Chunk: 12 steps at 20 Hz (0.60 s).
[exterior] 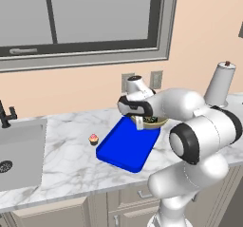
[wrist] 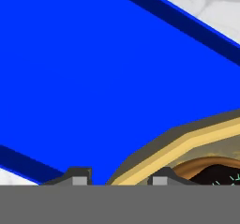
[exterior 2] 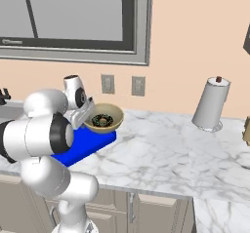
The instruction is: Place the bowl with donut and the cupcake onto the tray.
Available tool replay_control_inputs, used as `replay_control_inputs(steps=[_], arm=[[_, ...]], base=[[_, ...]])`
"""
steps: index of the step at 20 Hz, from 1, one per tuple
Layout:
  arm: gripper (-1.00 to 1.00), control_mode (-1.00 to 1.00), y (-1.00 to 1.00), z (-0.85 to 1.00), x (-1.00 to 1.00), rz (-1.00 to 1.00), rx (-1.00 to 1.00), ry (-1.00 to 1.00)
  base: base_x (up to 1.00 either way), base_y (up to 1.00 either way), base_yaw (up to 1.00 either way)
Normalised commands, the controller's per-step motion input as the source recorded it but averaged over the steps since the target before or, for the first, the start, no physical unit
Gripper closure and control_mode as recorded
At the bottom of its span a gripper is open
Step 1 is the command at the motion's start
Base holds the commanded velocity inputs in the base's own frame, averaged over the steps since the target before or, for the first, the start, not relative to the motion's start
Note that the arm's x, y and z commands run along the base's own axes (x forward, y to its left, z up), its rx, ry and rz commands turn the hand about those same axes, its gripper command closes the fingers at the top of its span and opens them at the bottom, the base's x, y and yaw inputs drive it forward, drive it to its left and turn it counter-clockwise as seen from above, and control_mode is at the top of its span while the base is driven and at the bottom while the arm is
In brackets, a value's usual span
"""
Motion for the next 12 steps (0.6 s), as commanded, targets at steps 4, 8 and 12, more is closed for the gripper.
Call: replay_control_inputs(steps=[4,8,12], arm=[[1.0,-1.0,0.19,-0.28,0.0,0.12,0.0,0.0],[1.0,-1.0,0.17,-0.14,0.0,0.12,0.0,0.0],[1.0,-1.0,0.02,-0.18,0.0,0.11,0.0,0.0]], base=[[0.0,0.0,0.0],[0.0,0.0,0.0],[0.0,0.0,0.0]])
